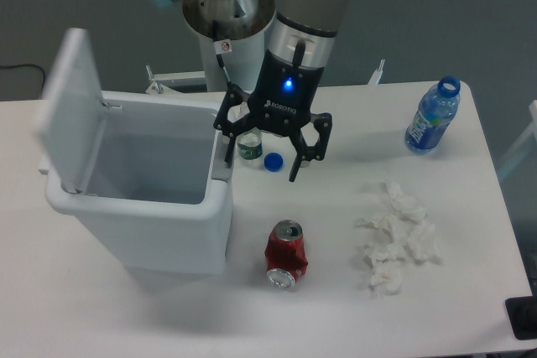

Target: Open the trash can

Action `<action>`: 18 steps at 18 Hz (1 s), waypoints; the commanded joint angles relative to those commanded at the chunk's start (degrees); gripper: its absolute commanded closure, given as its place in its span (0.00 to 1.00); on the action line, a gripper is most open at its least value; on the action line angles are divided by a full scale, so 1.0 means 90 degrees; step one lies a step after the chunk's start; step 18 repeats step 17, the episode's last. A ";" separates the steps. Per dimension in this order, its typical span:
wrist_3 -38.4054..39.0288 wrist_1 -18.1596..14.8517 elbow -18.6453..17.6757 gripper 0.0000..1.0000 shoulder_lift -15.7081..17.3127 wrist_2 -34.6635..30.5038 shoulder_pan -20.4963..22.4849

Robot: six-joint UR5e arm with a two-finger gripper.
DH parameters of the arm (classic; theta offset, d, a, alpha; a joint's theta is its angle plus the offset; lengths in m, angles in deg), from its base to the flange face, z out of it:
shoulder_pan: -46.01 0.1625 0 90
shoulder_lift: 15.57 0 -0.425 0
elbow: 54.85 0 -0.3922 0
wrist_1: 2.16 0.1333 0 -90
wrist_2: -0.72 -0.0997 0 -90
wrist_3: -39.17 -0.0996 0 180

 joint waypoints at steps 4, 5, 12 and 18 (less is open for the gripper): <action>-0.0059 0.0039 0.0185 0.00 -0.0049 -0.0107 0.0205; -0.0194 0.0029 0.0205 0.00 -0.0059 -0.0214 0.0263; -0.1776 0.0029 0.0196 0.00 -0.0234 -0.1181 0.0332; -0.2529 0.0029 0.0186 0.00 -0.0361 -0.1669 0.0352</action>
